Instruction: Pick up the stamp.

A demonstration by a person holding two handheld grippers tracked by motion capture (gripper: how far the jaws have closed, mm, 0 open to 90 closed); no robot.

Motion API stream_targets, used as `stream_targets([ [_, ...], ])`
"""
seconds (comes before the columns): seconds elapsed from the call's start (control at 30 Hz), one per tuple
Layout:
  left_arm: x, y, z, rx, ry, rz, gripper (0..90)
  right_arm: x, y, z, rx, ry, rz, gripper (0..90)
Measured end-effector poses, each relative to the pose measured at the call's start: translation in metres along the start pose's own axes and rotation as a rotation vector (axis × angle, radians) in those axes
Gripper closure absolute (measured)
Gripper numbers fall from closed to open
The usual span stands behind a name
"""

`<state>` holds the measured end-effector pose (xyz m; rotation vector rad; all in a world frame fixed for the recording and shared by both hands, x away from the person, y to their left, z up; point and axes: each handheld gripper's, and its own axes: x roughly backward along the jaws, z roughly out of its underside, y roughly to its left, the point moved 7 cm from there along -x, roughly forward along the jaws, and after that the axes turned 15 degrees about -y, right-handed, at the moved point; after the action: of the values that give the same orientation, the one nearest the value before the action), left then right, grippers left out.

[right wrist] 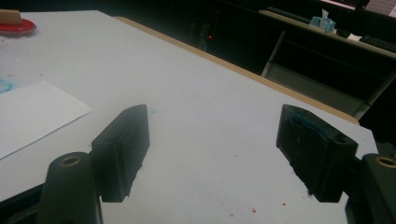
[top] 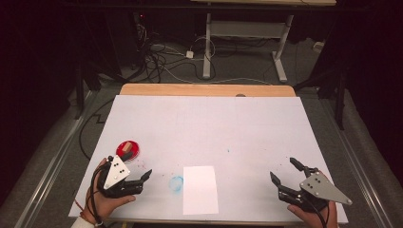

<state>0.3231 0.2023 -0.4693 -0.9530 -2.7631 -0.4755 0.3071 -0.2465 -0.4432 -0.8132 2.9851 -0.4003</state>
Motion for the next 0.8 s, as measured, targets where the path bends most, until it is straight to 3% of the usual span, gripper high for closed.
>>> stream_targets([
  [0.23,0.002,0.001,0.004,0.002,0.016,-0.001,19.2,-0.003,0.002,0.000,0.004,0.006,-0.008,26.1],
  [0.37,0.004,0.002,0.006,0.026,0.041,0.001,19.5,-0.006,0.003,0.001,0.010,0.017,-0.014,26.1],
  [0.4,0.004,0.003,0.006,0.014,0.036,0.005,19.5,-0.007,0.003,0.000,0.007,0.015,-0.014,26.1],
  [0.63,0.013,0.010,0.014,0.060,0.123,-0.005,20.6,-0.015,0.007,0.002,0.018,0.029,-0.037,26.1],
  [0.73,0.016,0.018,0.018,0.064,0.182,-0.019,20.3,-0.017,0.009,0.000,0.022,0.024,-0.040,26.1],
  [0.8,0.021,0.032,0.016,0.100,0.200,-0.055,20.3,-0.019,0.009,0.001,0.025,0.027,-0.046,26.3],
])
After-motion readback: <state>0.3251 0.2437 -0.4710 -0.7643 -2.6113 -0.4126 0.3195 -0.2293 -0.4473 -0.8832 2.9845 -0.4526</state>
